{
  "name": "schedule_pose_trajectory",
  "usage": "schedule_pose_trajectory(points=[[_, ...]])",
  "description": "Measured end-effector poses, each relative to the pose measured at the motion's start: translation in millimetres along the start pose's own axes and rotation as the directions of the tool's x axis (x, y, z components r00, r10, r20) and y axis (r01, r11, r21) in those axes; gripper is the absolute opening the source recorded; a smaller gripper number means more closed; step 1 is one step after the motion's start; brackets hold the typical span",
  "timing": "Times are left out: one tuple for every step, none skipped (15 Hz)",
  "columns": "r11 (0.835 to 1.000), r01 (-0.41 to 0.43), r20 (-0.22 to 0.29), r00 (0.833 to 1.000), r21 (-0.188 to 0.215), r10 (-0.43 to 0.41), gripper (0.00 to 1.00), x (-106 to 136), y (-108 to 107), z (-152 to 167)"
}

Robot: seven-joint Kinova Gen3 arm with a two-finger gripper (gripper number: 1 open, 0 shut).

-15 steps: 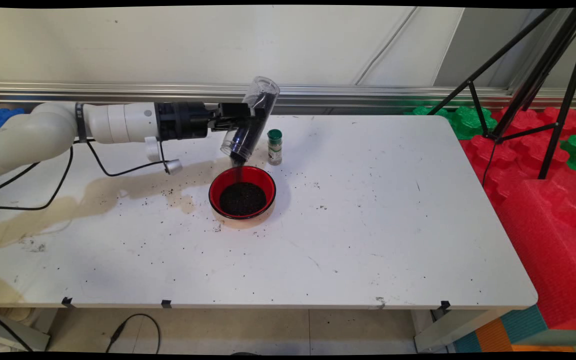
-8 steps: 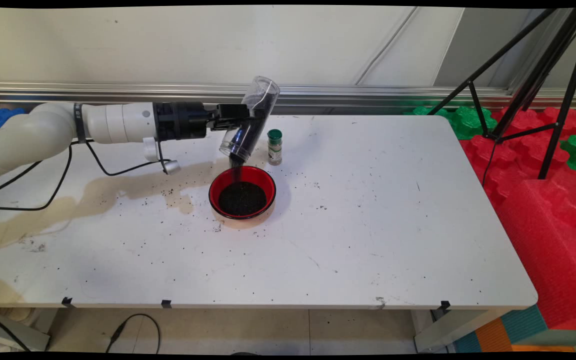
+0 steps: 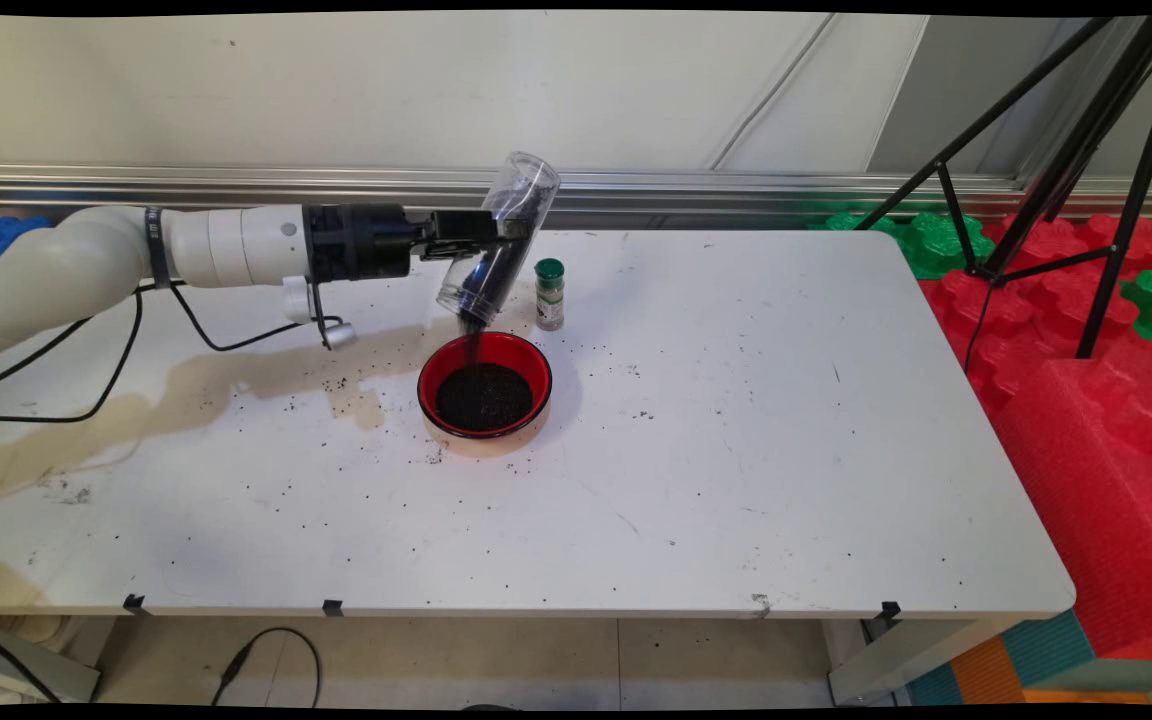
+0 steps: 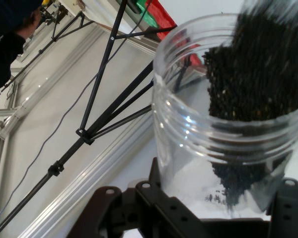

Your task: Pour the black seasoning powder in the red bowl

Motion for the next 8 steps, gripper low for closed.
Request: schedule_pose_trajectory(points=[[1.0, -0.004, -0.001, 1.0, 0.002, 0.004, 0.0, 0.2, -0.1, -0.3], [1.0, -0.007, -0.002, 1.0, 0.004, 0.007, 0.0, 0.3, -0.1, -0.5], [1.0, -0.011, -0.002, 1.0, 0.006, 0.011, 0.0, 0.5, -0.2, -0.6], [1.0, -0.014, -0.003, 1.0, 0.007, 0.014, 0.0, 0.6, -0.2, -0.6], [1.0, -0.017, -0.003, 1.0, 0.009, 0.017, 0.0, 0.7, -0.3, -0.7], [1.0, -0.02, -0.003, 1.0, 0.011, 0.02, 0.0, 0.8, -0.2, -0.6], [1.0, -0.022, -0.003, 1.0, 0.012, 0.022, 0.0, 0.9, -0.2, -0.6], [1.0, -0.025, -0.004, 1.0, 0.013, 0.025, 0.0, 1.0, -0.1, -0.3]])
